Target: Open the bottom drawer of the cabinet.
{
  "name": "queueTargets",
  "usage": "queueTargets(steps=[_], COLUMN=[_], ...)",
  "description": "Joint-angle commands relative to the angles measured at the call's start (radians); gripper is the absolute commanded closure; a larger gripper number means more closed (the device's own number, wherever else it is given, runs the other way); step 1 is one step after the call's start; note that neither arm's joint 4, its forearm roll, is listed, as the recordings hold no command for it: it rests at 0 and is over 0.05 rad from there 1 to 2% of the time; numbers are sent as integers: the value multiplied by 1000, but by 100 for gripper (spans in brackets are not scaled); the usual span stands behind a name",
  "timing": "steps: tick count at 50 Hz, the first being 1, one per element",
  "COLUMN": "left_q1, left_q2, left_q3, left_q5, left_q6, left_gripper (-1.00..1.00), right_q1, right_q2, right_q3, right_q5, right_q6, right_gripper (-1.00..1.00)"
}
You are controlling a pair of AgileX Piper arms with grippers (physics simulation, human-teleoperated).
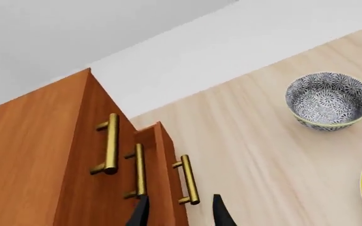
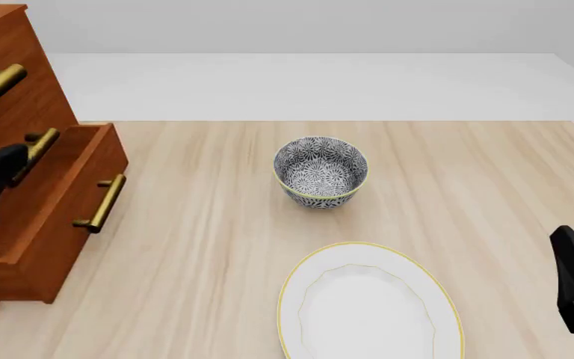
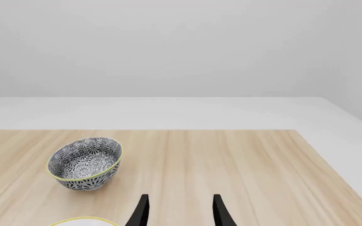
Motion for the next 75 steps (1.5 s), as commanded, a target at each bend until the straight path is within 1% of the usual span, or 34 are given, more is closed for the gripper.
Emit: queueTargets(steps=[1,2,3,6,7,8,9,10,13,19,21,23,24,31,32,33,34,35,37,38,41,43,44,45,46,50,59,60,62,63,65,75], left_q1=[41,44,37,59,67,106,96,87,89,111,121,122,121,133,140,144,135,134,133,136,145,145,147,145,150,144,153,156,161,158,162,174], left_q2=[-16,-14,-24,-29,-34,-31,-43,-42,-46,-16,5,-7,-1,29,34,39,37,39,53,61,84,90,99,101,108,114,147,151,161,163,171,221], left_q3=[-22,-22,-17,-8,-7,-8,-4,3,20,44,48,43,41,46,49,46,48,56,60,63,62,68,72,74,84,99,114,117,122,126,128,142], left_q5=[46,47,48,51,53,47,45,46,43,33,28,22,24,2,-5,-10,-10,-17,-29,-40,-55,-66,-70,-73,-86,-97,-133,-141,-155,-158,-168,-230], left_q6=[-172,-192,-172,-193,-218,-266,-268,-247,-251,-291,-314,-280,-291,-307,-317,-357,-324,-320,-349,-330,-352,-347,-363,-366,-352,-366,-342,-327,-318,-299,-307,-287], left_gripper=[-100,-100,-100,-100,-100,-100,-100,-100,-100,-100,-100,-100,-100,-100,-100,-100,-100,-100,-100,-100,-100,-100,-100,-100,-100,-100,-100,-100,-100,-100,-100,-100], right_q1=[0,0,0,0,0,0,0,0,0,0,0,0,0,0,0,0,0,0,0,0,0,0,0,0,0,0,0,0,0,0,0,12], right_q2=[0,0,0,0,0,0,0,0,0,0,0,0,0,0,0,0,0,0,0,0,0,0,0,0,0,0,0,0,0,0,0,0], right_q3=[0,0,0,0,0,0,0,0,0,0,0,0,0,0,0,0,0,0,0,0,0,0,0,0,0,0,0,0,0,0,0,-7], right_q5=[0,0,0,0,0,0,0,0,0,0,0,0,0,0,0,0,0,0,0,0,0,0,0,0,0,0,0,0,0,0,0,8], right_q6=[0,0,0,0,0,0,0,0,0,0,0,0,0,0,0,0,0,0,0,0,0,0,0,0,0,0,0,0,0,0,0,0], right_gripper=[-100,-100,-100,-100,-100,-100,-100,-100,-100,-100,-100,-100,-100,-100,-100,-100,-100,-100,-100,-100,-100,-100,-100,-100,-100,-100,-100,-100,-100,-100,-100,-100])
